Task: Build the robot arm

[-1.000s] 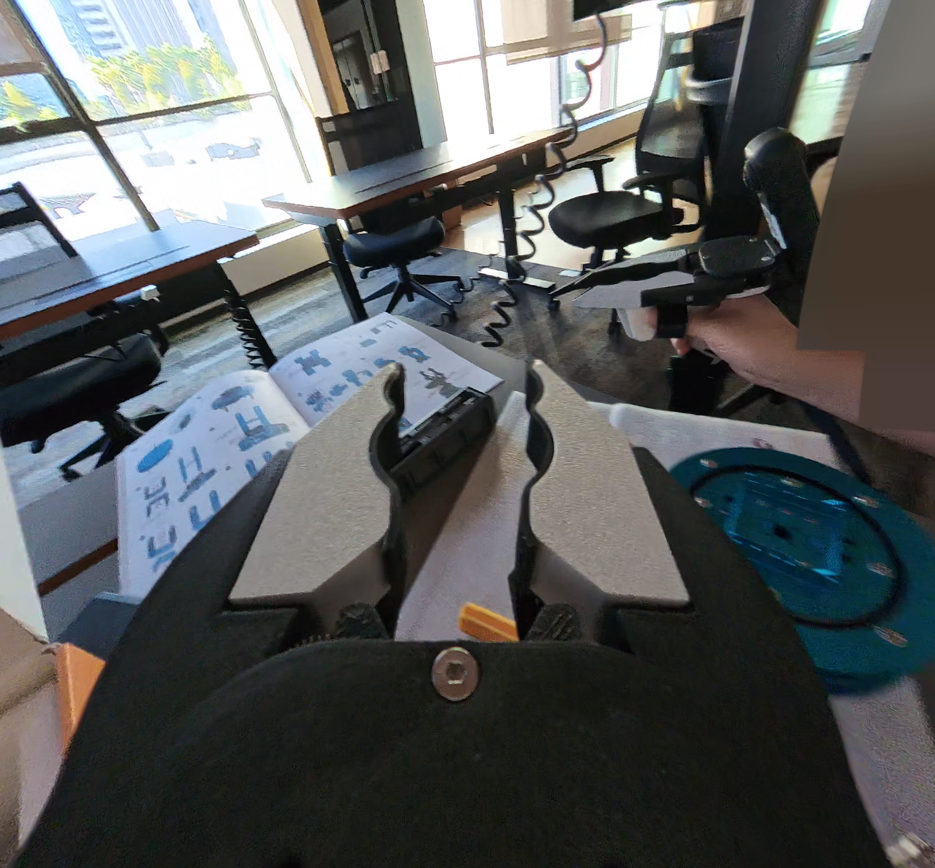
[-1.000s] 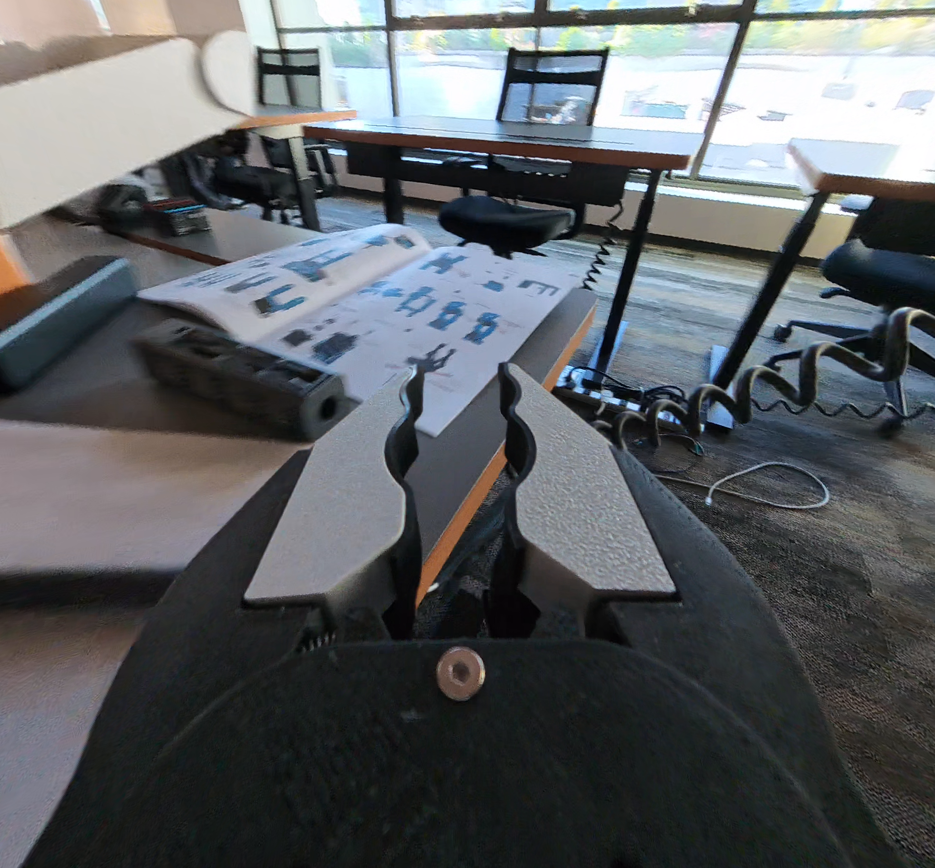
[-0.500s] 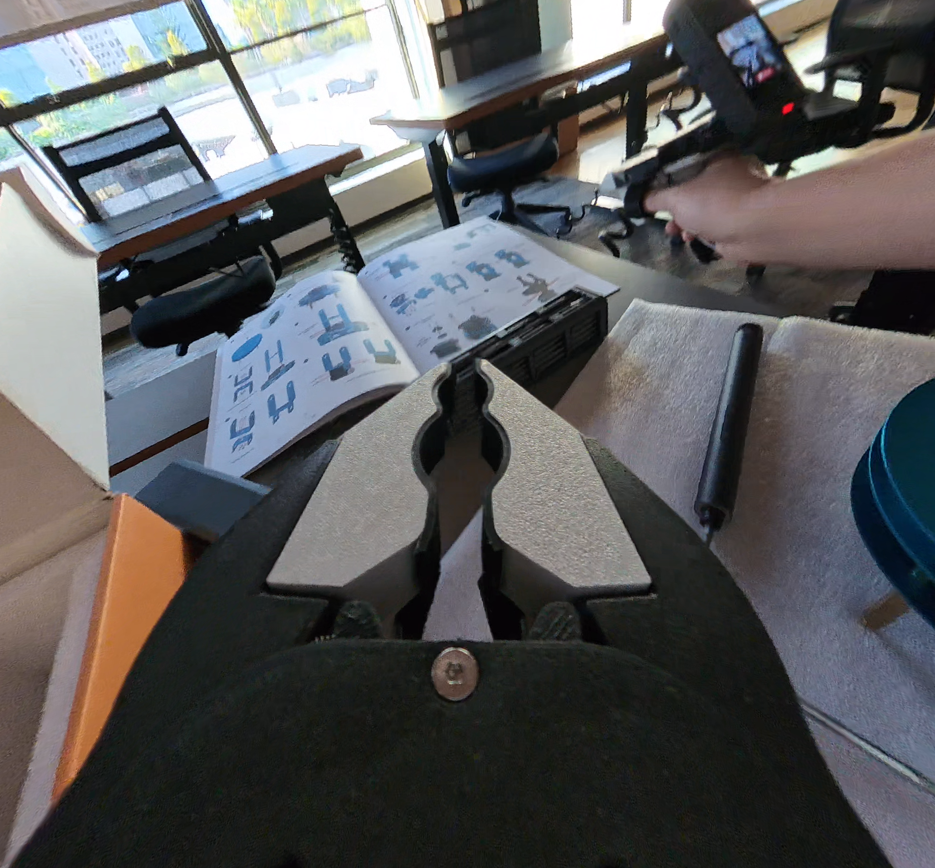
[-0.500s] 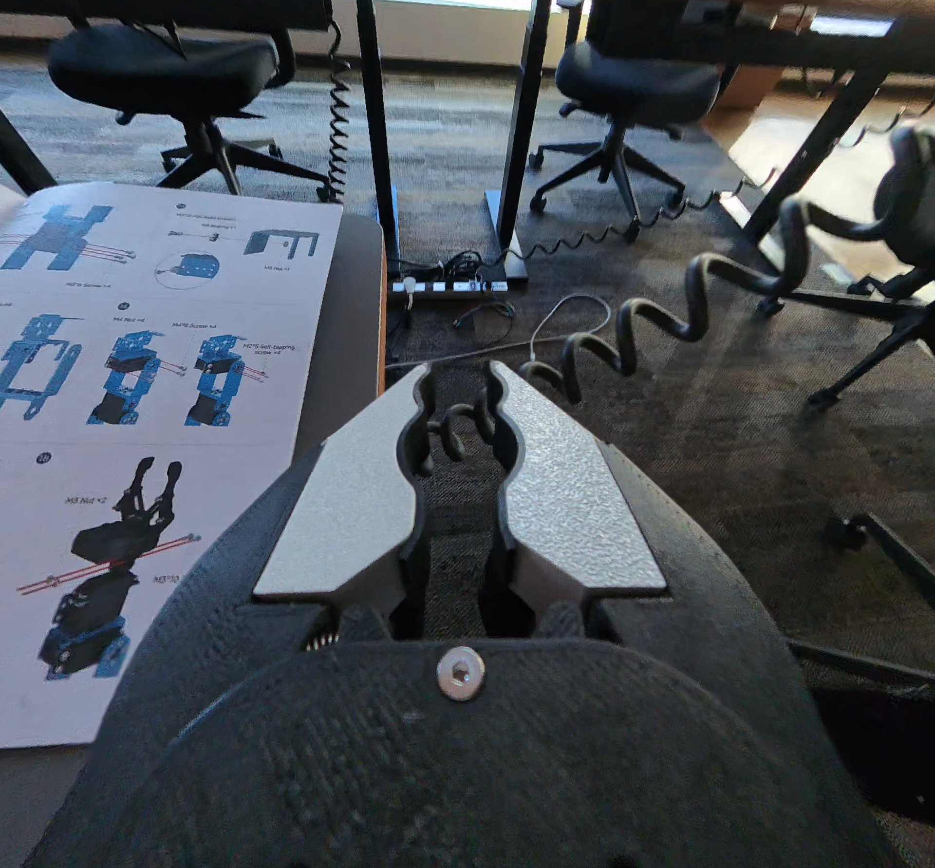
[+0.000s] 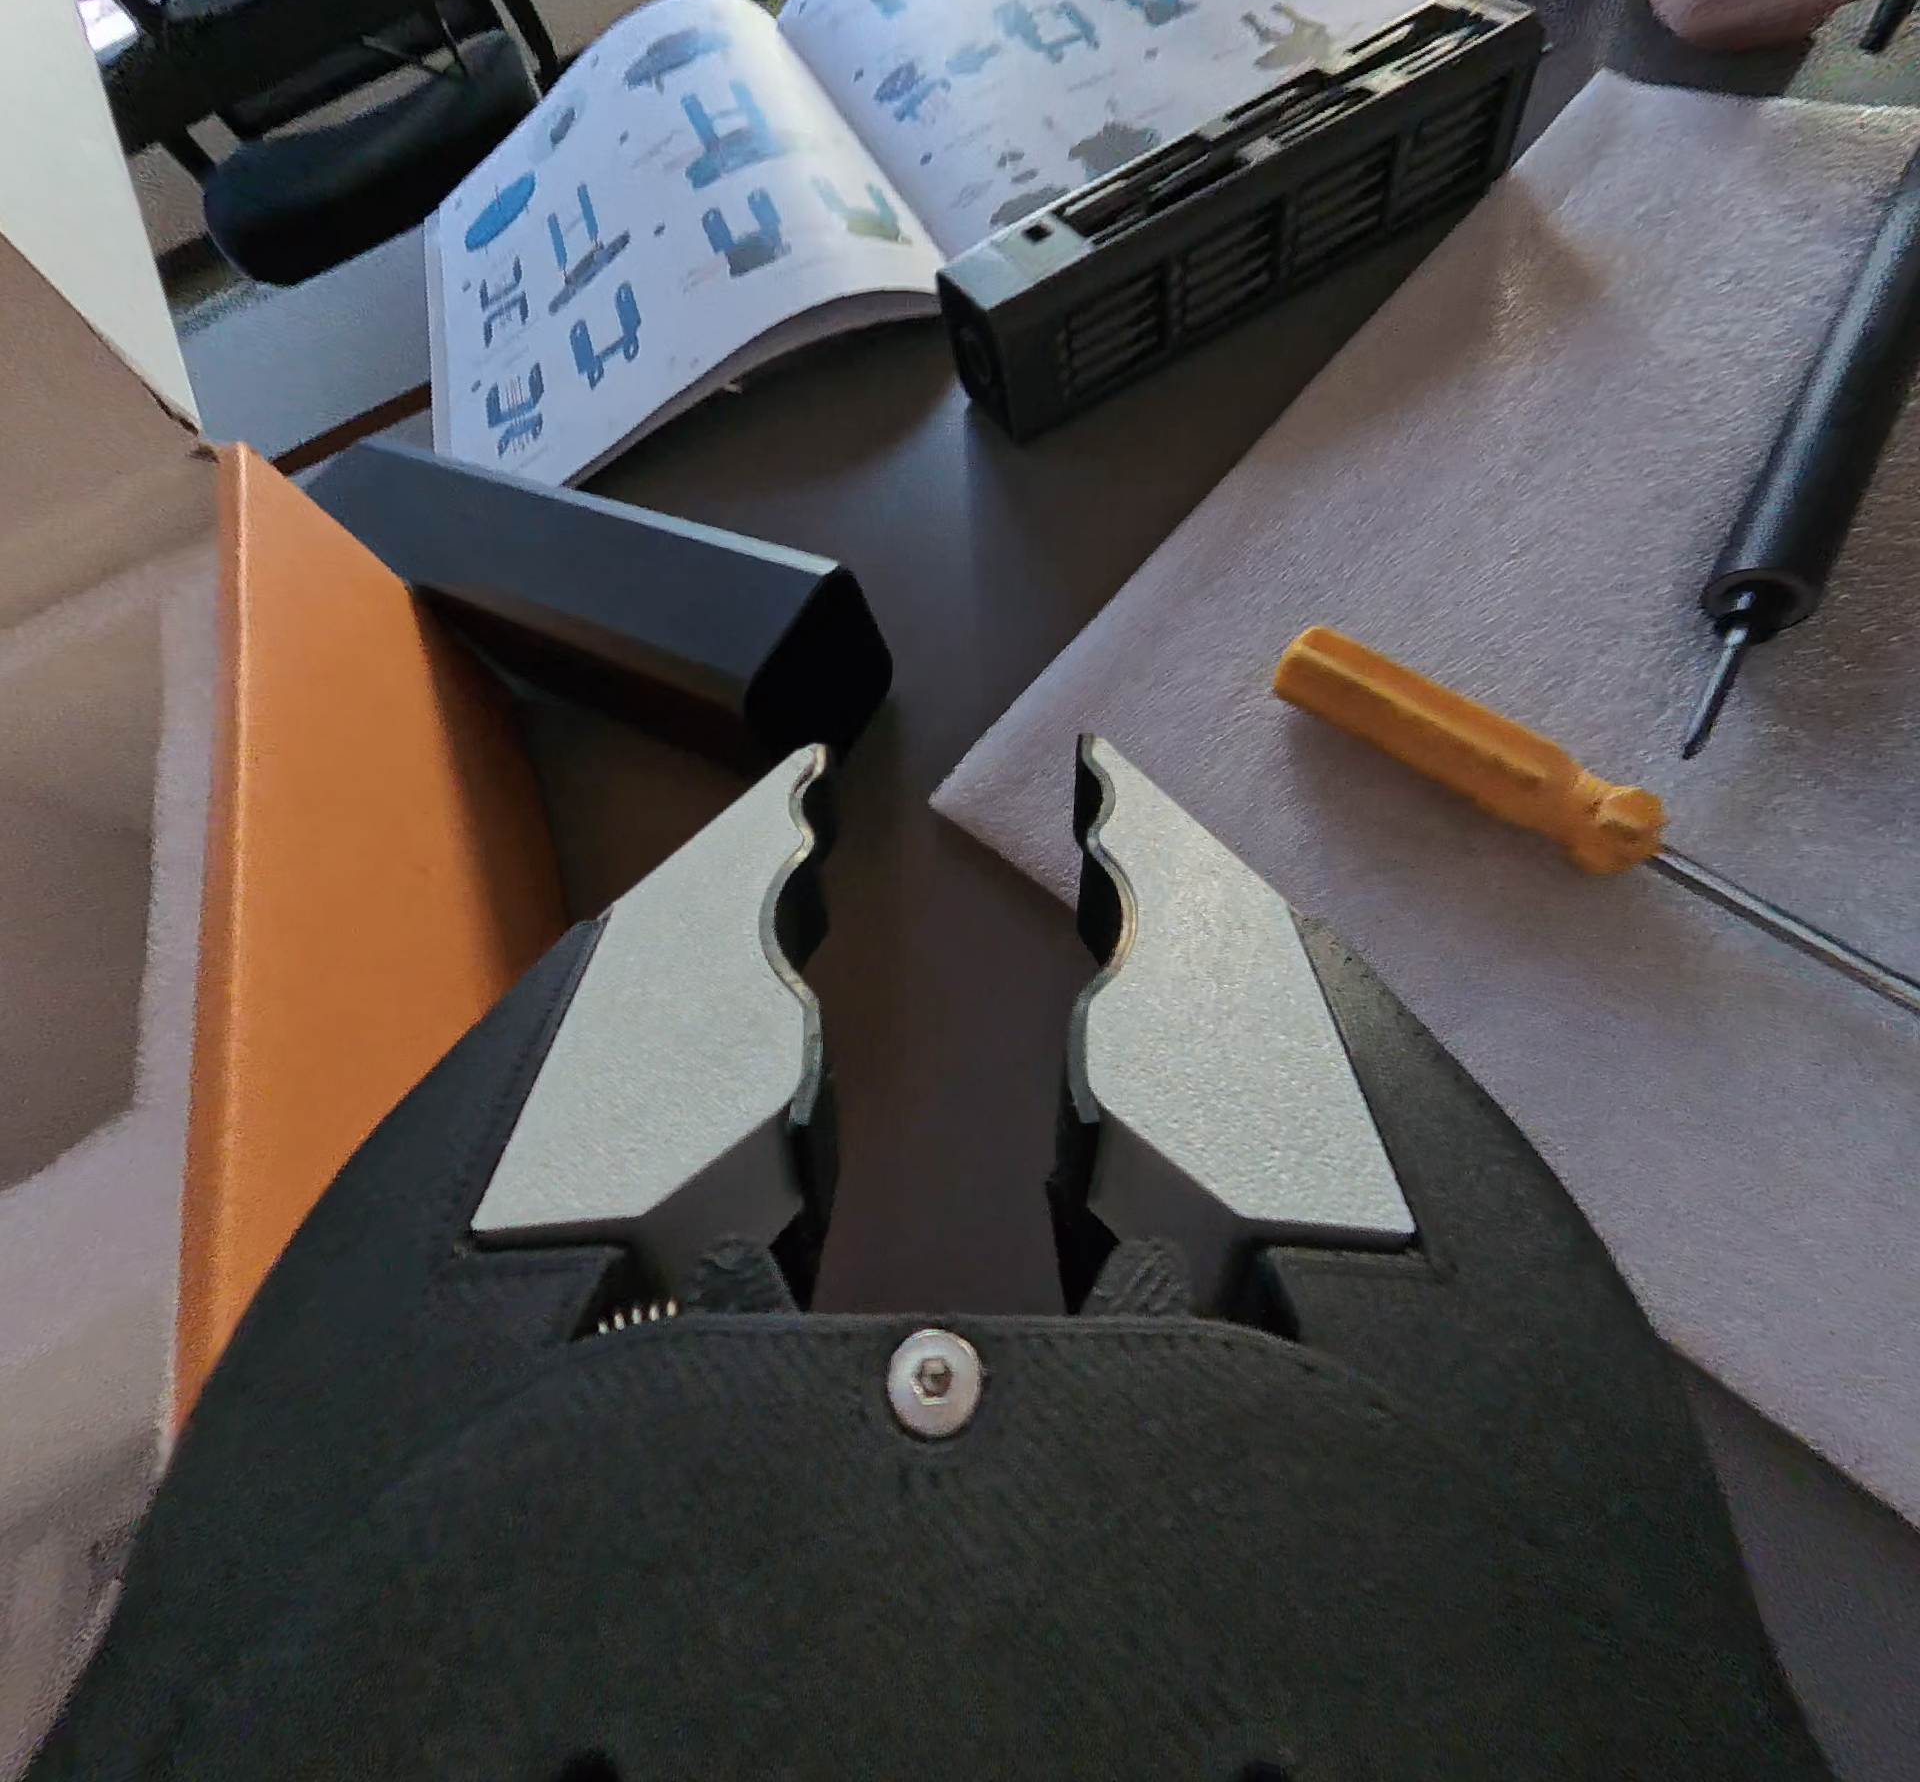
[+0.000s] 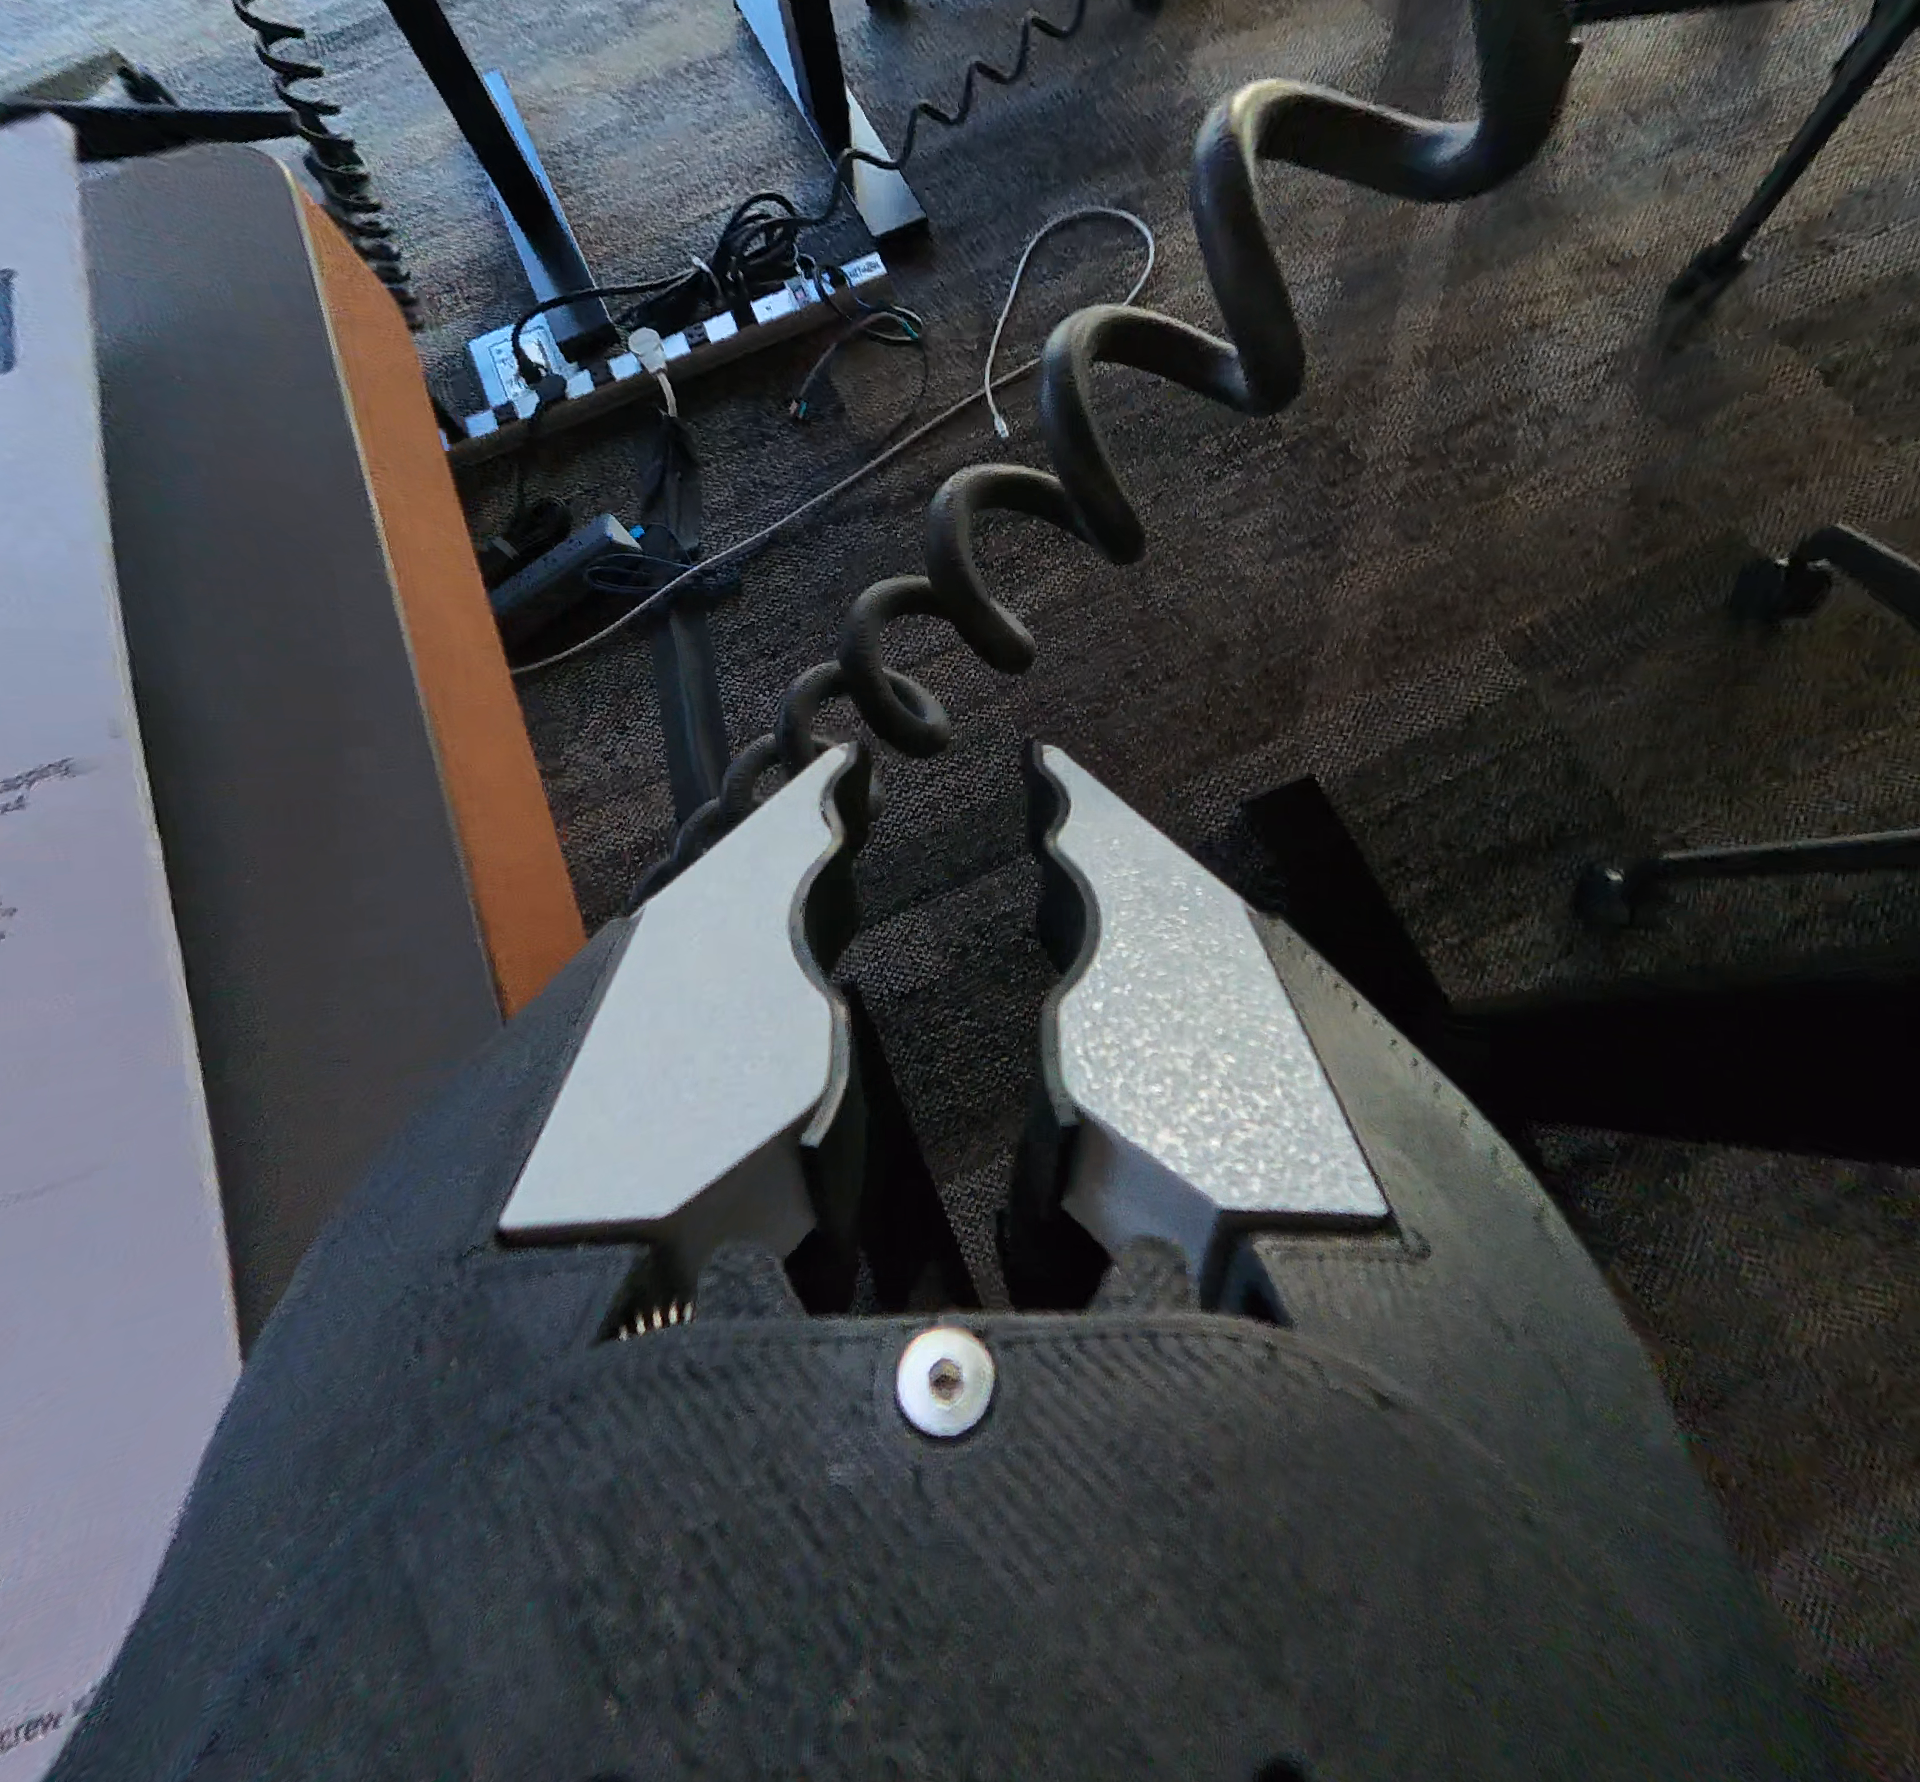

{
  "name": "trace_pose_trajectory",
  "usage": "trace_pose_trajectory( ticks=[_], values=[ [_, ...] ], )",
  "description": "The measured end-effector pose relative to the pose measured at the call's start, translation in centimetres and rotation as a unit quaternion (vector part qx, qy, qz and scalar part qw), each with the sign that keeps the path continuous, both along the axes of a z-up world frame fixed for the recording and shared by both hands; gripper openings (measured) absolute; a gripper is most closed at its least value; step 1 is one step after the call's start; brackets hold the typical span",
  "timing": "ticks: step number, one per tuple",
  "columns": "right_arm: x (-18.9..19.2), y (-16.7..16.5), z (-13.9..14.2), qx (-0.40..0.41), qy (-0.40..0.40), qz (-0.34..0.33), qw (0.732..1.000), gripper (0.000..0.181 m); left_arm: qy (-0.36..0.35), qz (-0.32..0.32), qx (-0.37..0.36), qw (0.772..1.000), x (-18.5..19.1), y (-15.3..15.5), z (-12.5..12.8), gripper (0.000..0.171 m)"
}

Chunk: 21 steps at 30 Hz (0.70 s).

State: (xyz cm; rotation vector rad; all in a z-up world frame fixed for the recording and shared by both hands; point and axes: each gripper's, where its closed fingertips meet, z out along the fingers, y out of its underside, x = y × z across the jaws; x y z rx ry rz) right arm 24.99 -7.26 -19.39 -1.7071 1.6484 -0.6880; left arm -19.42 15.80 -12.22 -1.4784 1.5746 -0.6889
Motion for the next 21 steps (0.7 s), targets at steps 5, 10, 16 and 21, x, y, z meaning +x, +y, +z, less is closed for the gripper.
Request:
trace_pose_trajectory(
  ticks=[5,10,16,21],
  values=[
    [0.7,0.4,0.2,-0.068,-0.006,0.013,0.998,0.014,0.041,0.013,-0.008,0.999,0.1,0.4,-1.4,0.055],
    [0.5,-0.2,-1.6,-0.087,0.056,-0.004,0.995,0.014,0.077,0.030,-0.060,0.995,0.2,0.9,-2.7,0.065],
    [0.7,-0.2,-1.9,-0.109,0.066,0.000,0.992,0.004,0.087,0.023,-0.097,0.991,0.3,0.7,-3.1,0.063],
    [0.7,0.0,-2.2,-0.108,0.078,0.003,0.991,0.000,0.088,0.017,-0.097,0.991,0.4,0.5,-3.2,0.059]
  ],
)
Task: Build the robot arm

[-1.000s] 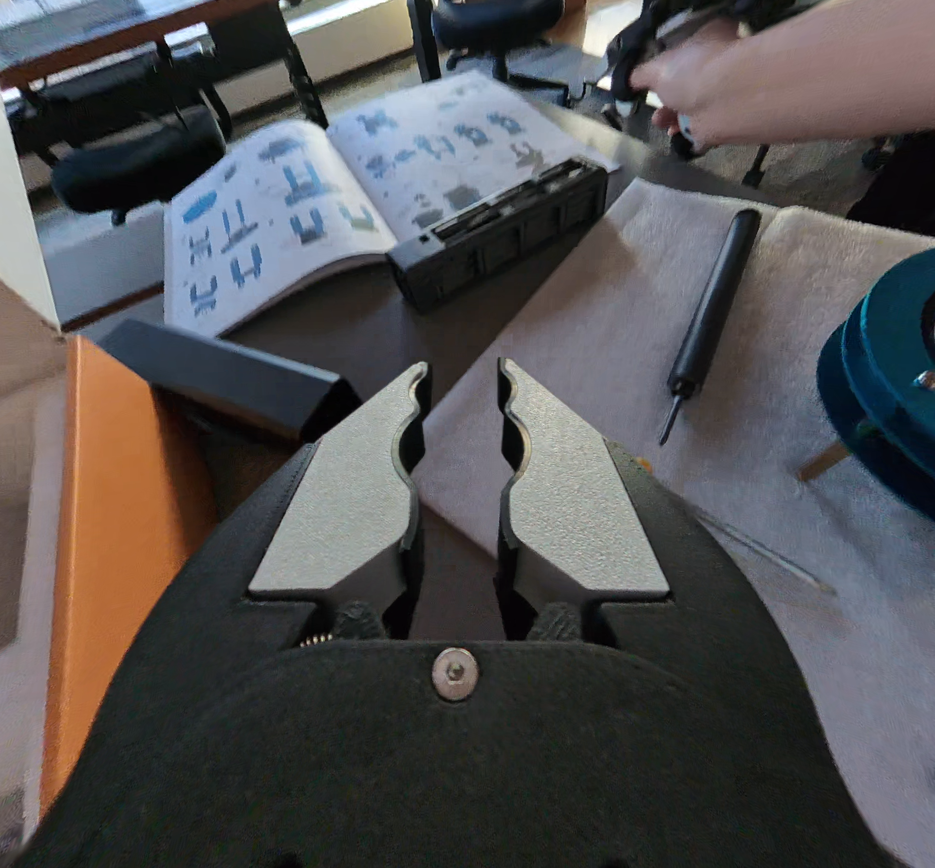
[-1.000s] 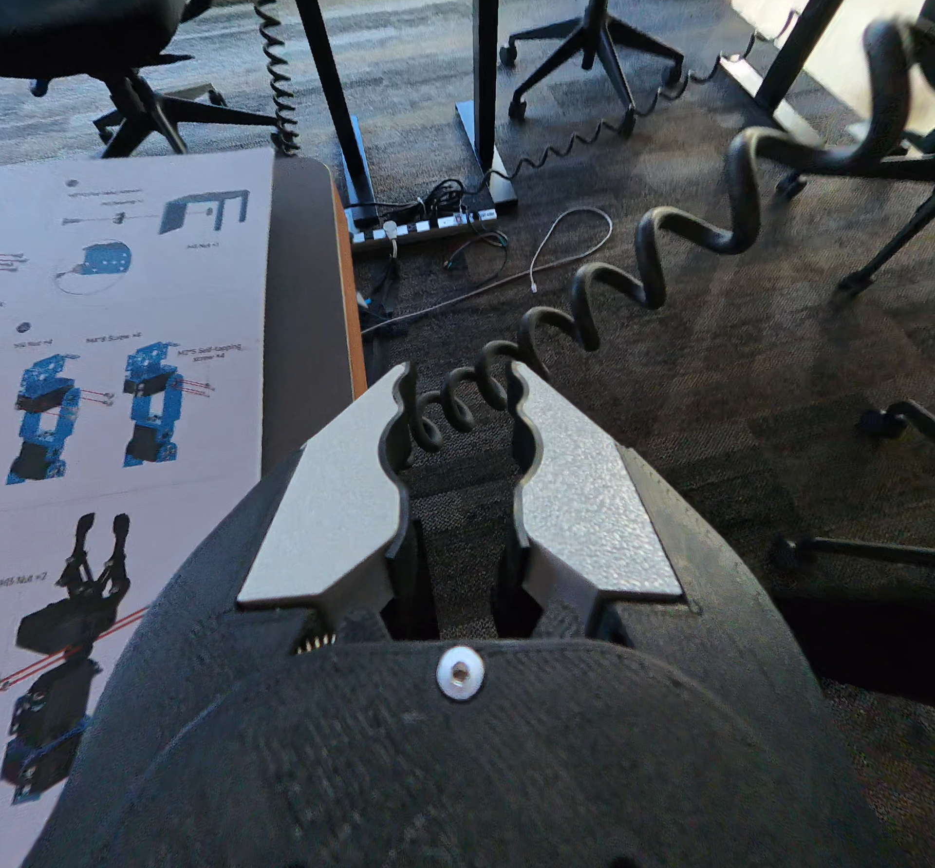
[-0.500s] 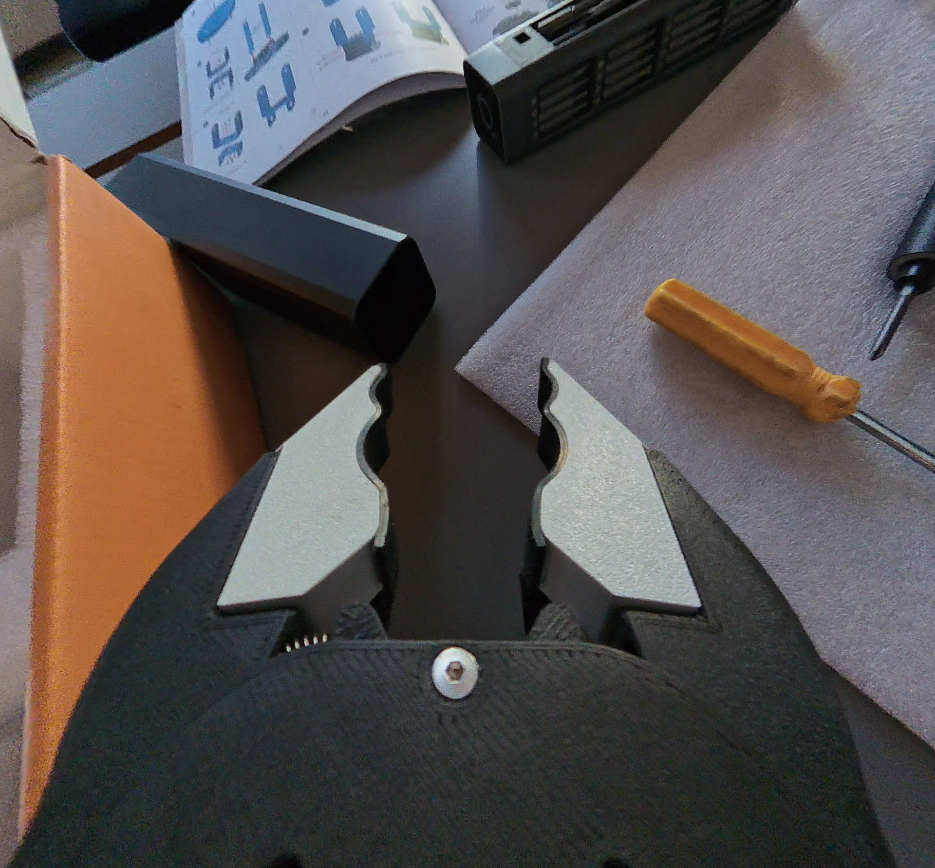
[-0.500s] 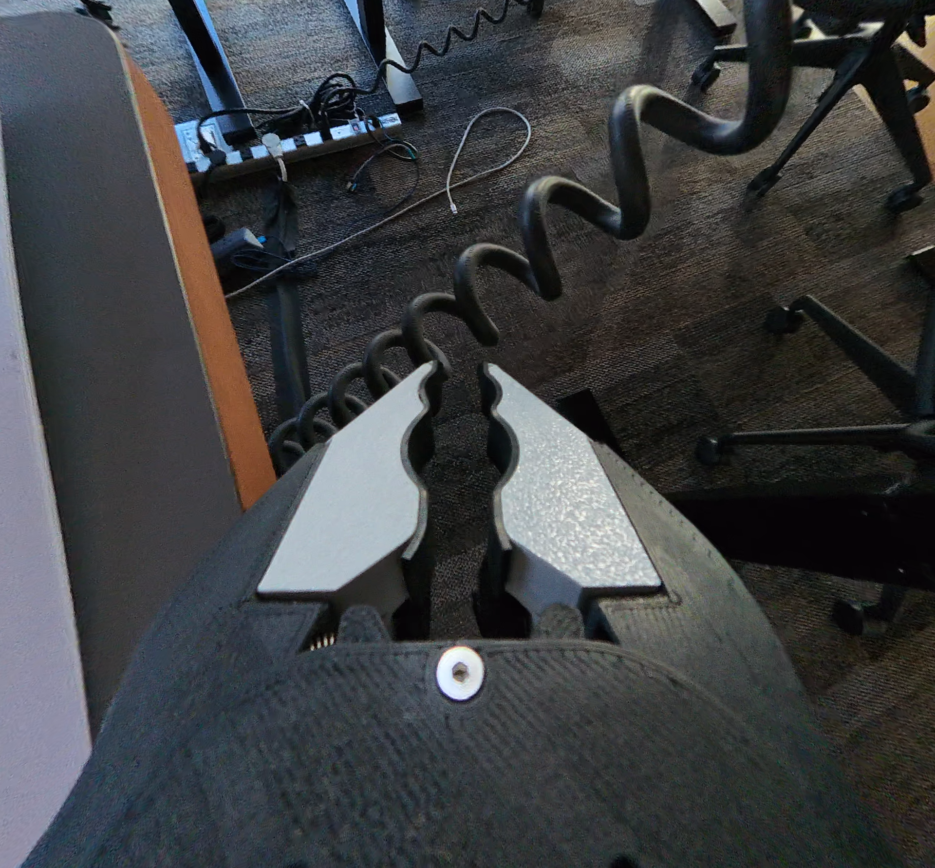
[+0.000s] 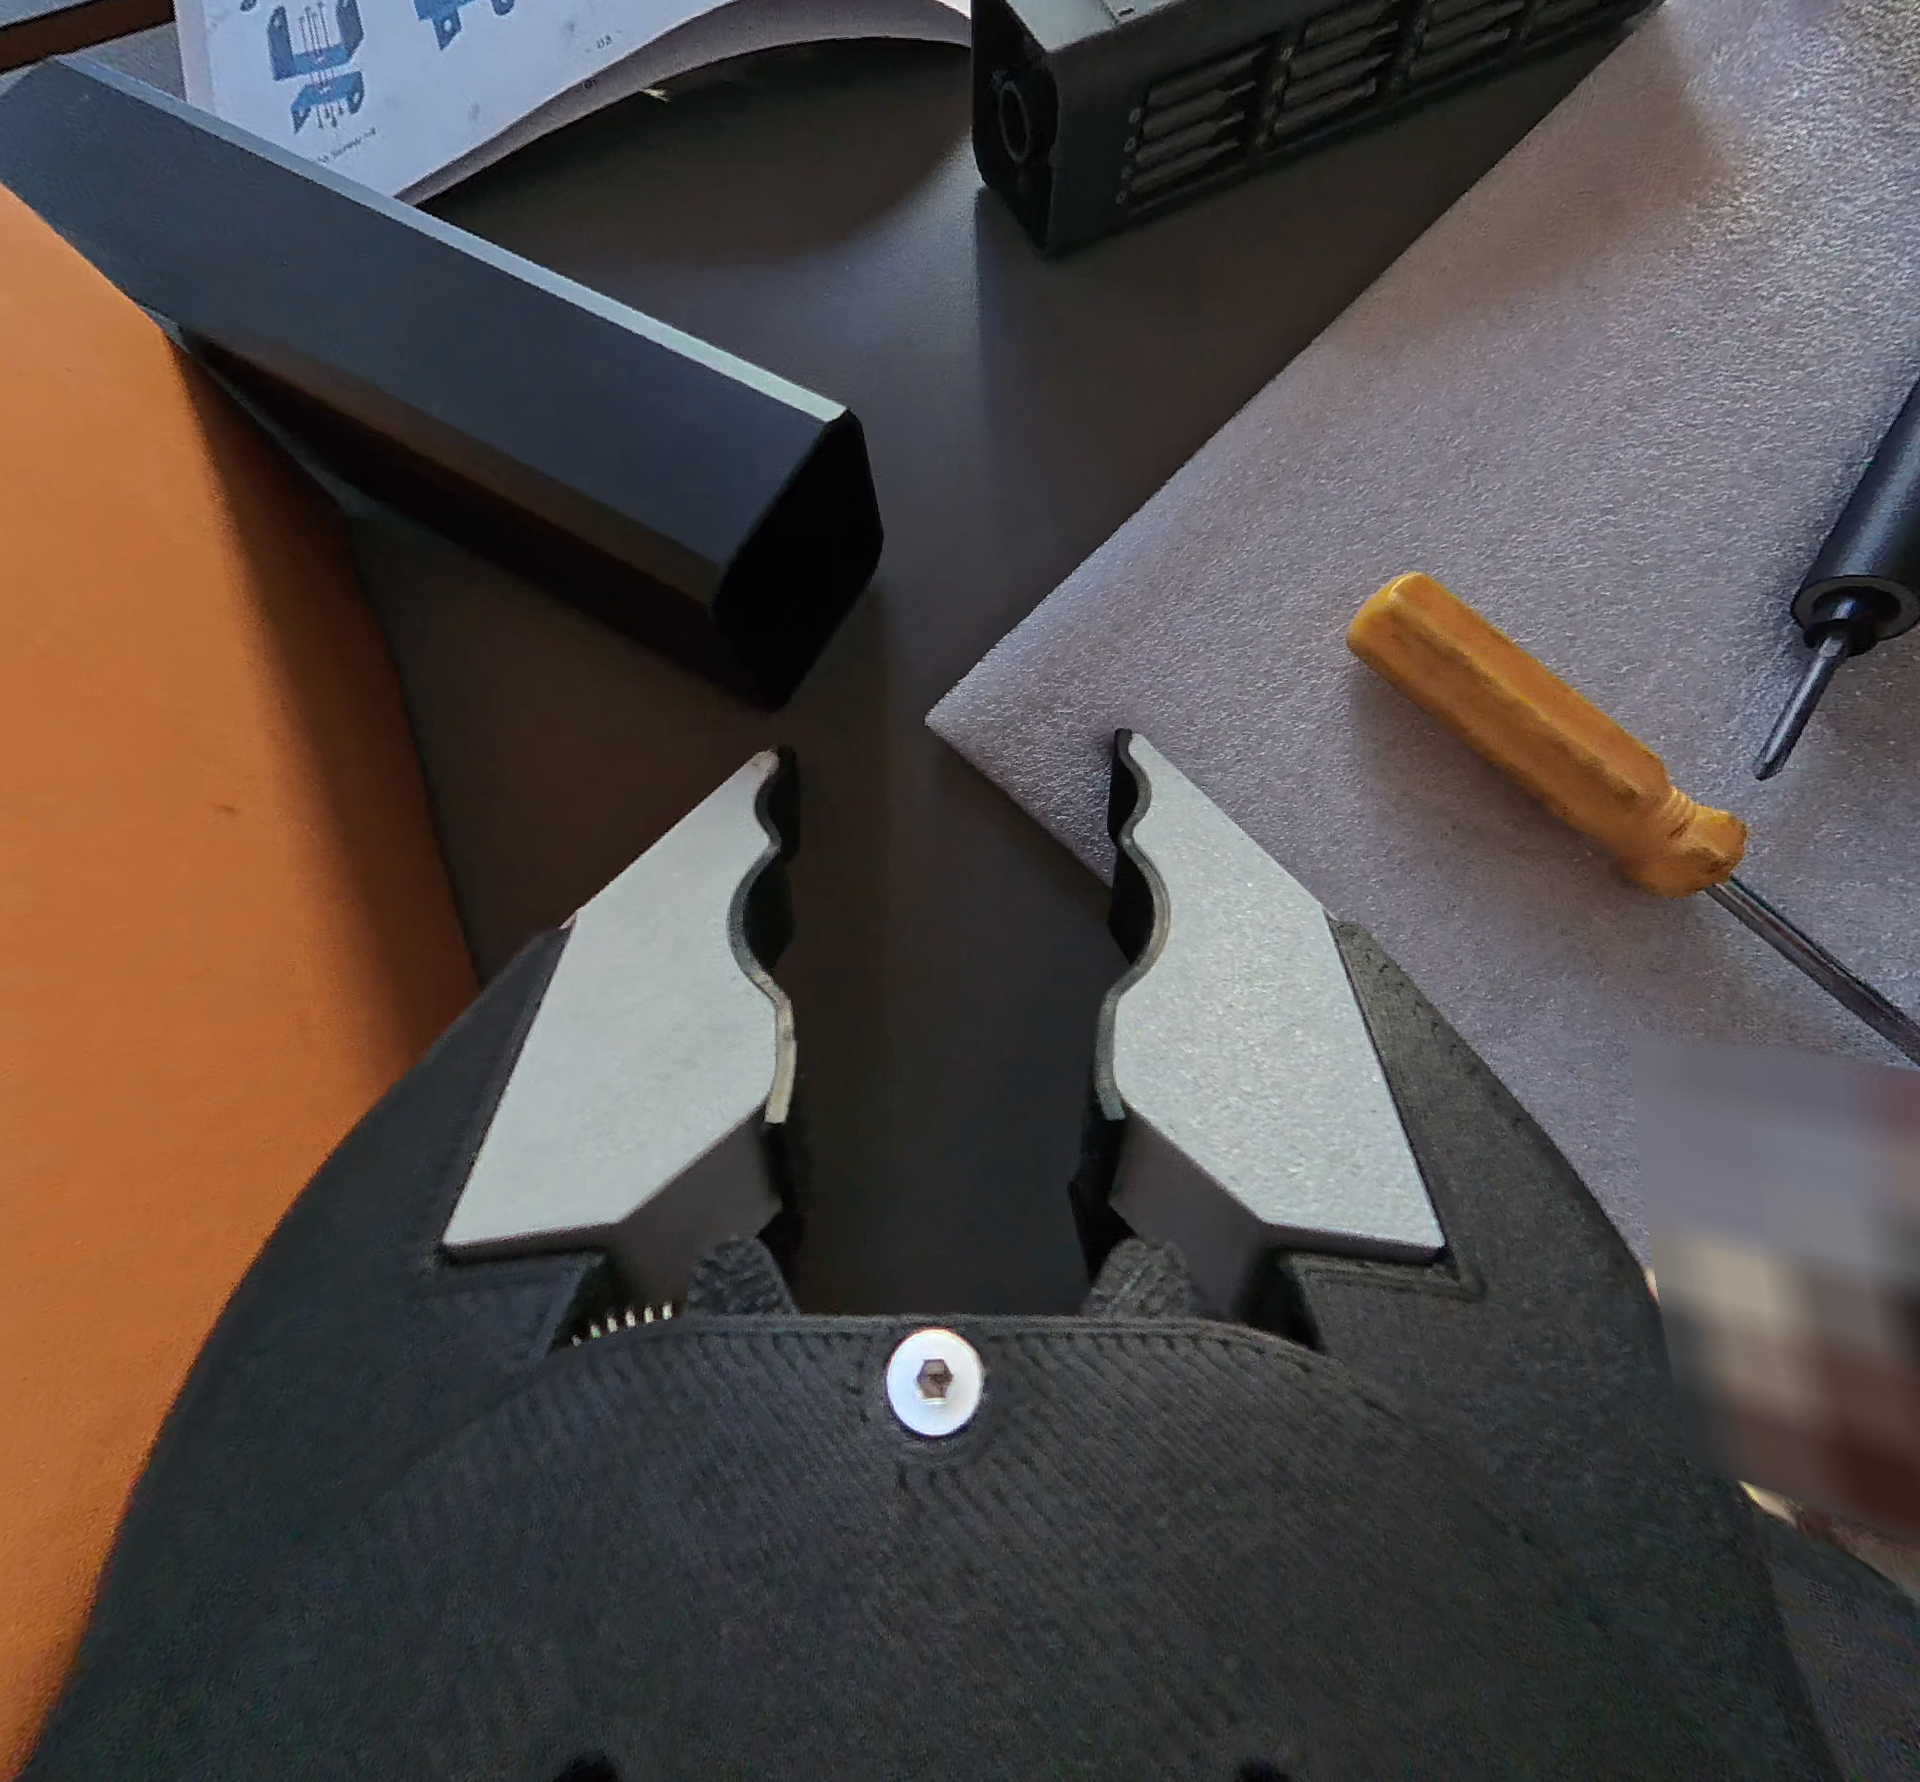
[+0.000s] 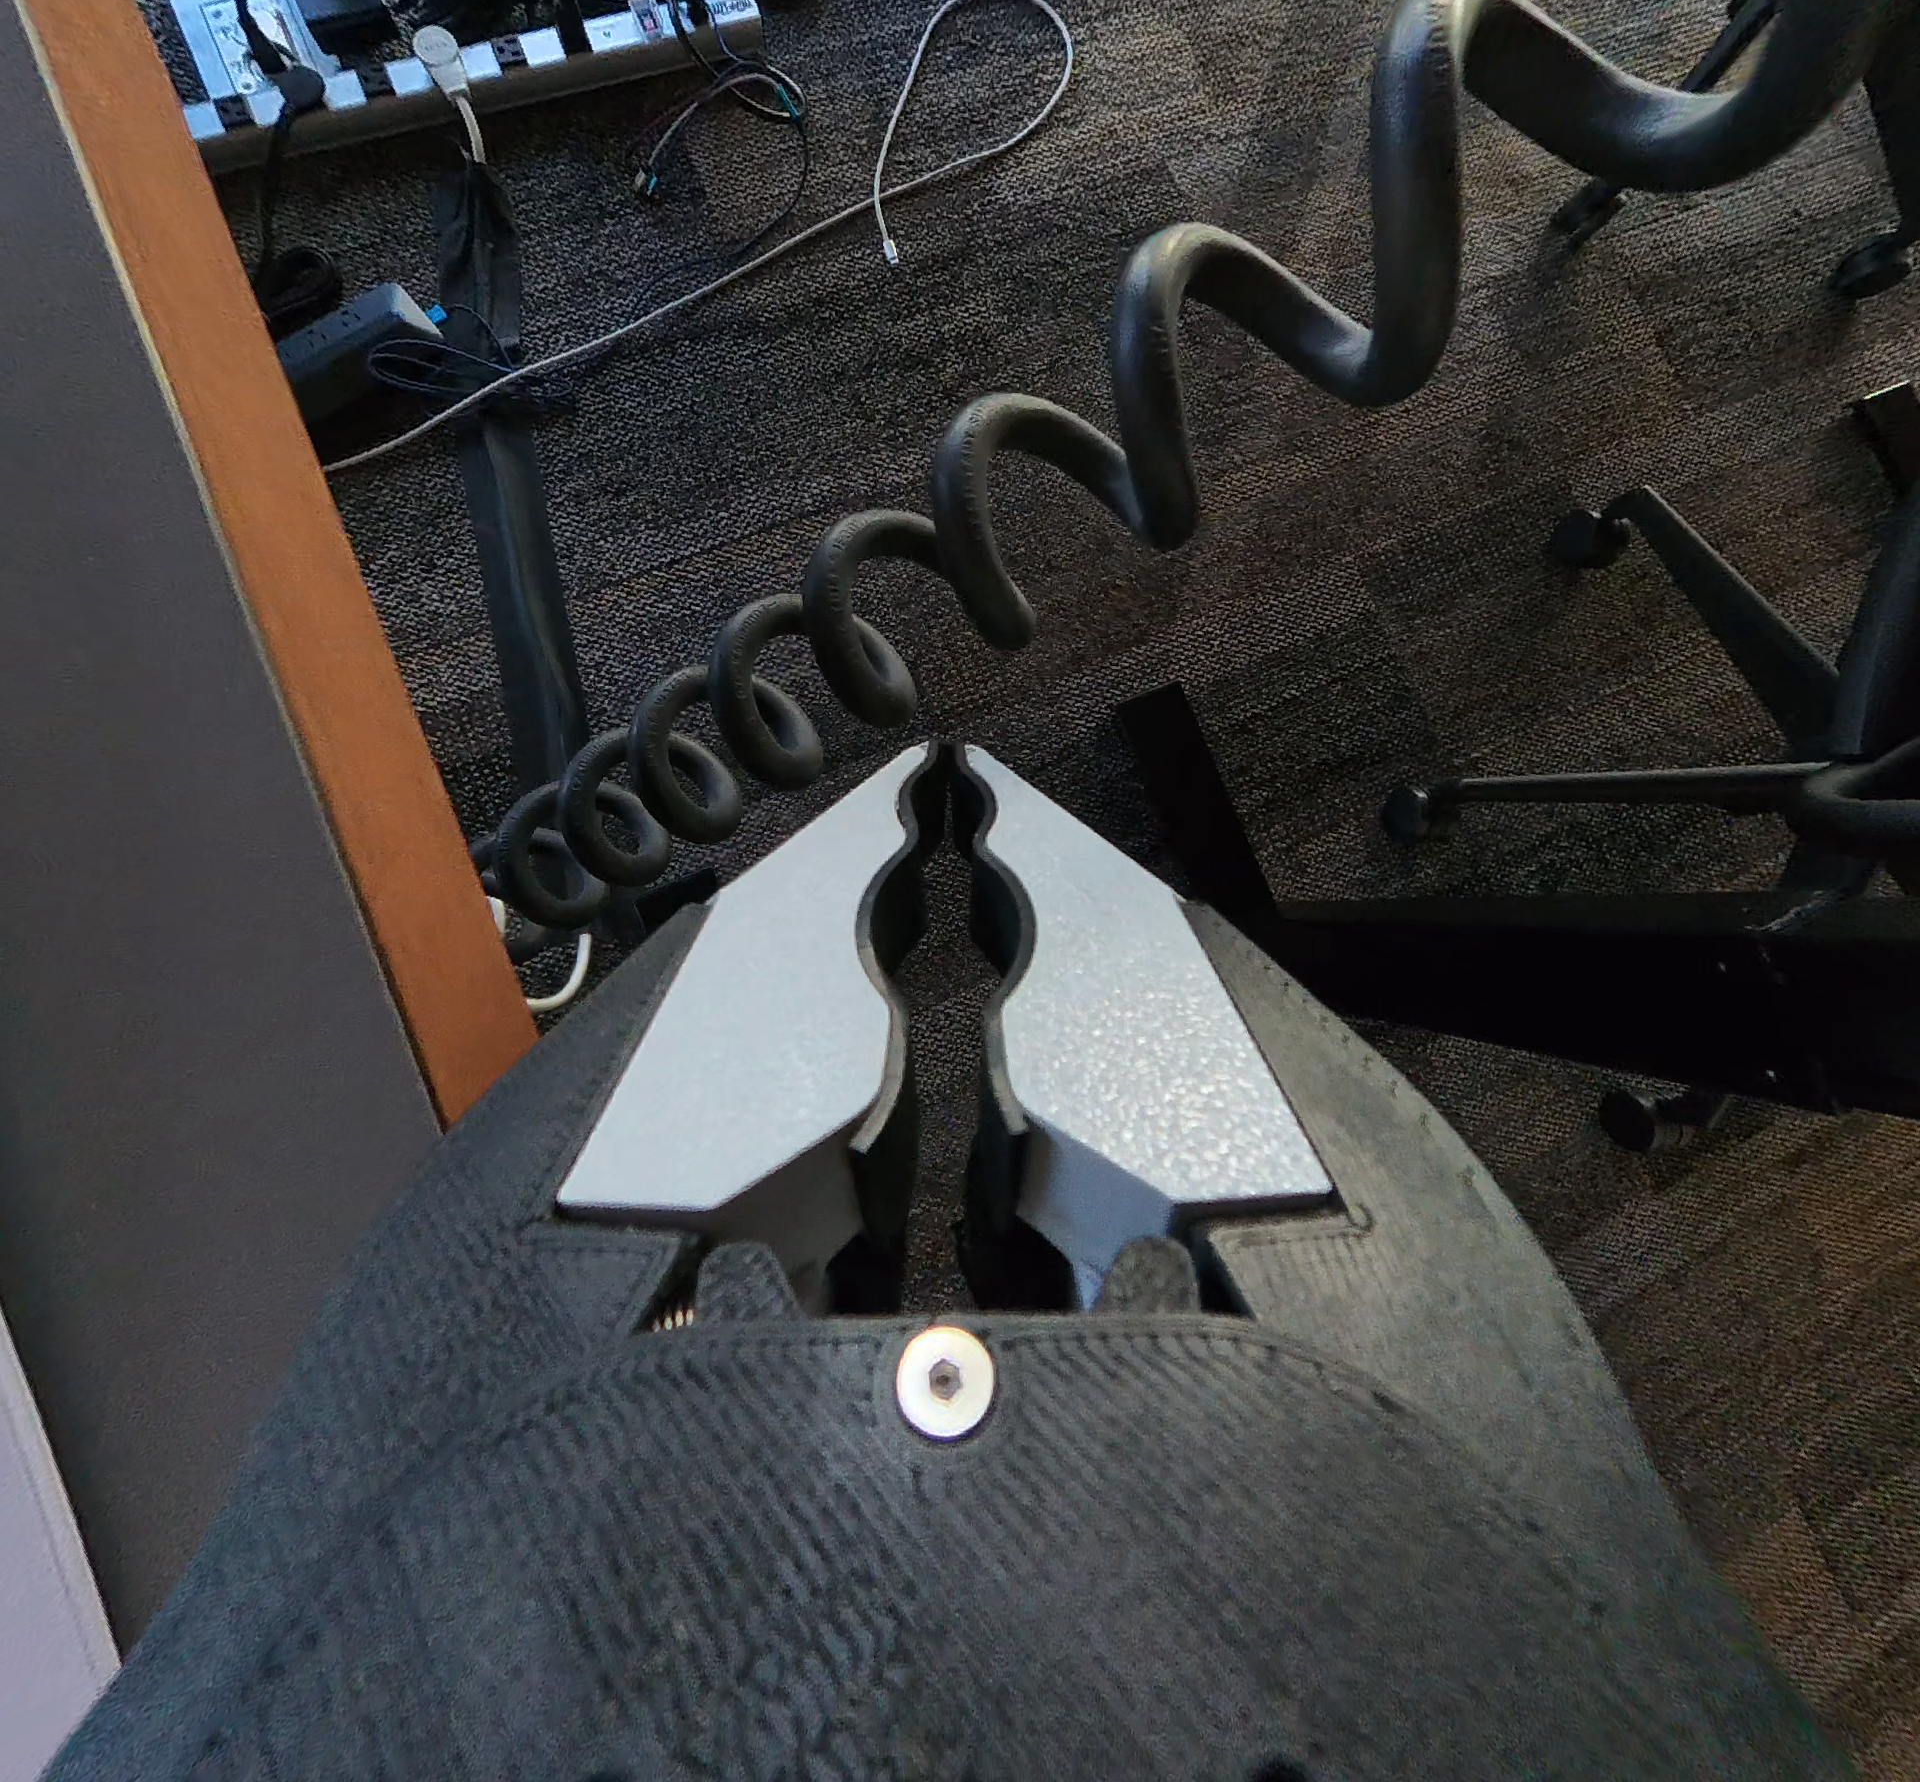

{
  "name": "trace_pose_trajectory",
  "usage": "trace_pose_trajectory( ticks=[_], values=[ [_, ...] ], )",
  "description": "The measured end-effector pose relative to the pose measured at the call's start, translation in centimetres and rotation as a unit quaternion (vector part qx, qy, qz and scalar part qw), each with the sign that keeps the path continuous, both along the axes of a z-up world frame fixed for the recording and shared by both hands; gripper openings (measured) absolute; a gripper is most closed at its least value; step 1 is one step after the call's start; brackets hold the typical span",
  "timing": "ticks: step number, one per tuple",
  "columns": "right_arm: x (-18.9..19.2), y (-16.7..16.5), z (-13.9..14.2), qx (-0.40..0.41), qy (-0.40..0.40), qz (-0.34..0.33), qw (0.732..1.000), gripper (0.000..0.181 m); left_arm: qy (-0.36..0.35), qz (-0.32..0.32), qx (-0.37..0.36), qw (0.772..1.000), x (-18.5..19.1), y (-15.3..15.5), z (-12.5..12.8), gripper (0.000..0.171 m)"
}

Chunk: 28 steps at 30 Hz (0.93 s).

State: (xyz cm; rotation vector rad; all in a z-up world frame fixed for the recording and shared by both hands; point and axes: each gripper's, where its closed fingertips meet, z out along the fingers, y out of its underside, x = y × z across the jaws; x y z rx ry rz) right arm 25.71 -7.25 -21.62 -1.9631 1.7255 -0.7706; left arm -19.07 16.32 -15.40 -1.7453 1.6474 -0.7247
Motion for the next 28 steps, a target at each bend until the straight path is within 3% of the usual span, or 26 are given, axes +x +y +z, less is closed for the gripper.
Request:
trace_pose_trajectory(
  ticks=[28],
  values=[
    [-0.06,0.10,-0.26,0.002,0.007,-0.001,1.000,0.000,-0.002,-0.023,0.008,1.000,0.28,-0.78,-0.02,0.044]
  ],
)
